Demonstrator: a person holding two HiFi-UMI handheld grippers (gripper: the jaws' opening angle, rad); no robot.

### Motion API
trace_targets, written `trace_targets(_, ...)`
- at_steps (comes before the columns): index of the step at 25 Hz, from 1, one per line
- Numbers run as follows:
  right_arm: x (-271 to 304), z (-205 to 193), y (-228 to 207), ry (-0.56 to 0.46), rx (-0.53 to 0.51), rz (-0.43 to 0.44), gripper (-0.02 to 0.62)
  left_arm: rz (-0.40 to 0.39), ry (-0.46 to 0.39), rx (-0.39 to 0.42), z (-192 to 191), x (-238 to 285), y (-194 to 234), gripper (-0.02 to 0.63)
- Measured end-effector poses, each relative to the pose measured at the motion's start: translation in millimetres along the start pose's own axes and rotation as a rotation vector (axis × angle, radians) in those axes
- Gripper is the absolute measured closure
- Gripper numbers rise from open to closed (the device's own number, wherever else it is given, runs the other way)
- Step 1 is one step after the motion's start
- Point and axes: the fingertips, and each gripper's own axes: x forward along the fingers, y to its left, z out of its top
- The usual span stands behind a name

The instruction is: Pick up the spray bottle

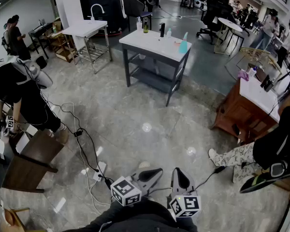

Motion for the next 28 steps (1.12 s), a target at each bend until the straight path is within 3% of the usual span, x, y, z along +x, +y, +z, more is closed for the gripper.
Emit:
trace_targets(5, 58, 21, -24, 0.001, 0.038, -0.013, 0.584, 0.0, 0.004, 0.022, 34, 32, 49, 0.6)
trace_targets(18, 221, 90, -66, -0.06, -0.005, -0.032, 0.584, 0.012, 0.006, 0.061, 116, 95, 195, 0.6)
trace_targets(28, 285, 104, -67, -0.078, 0.037, -0.021, 0.584, -0.029, 0.007, 0.046, 141, 117, 249, 0.6)
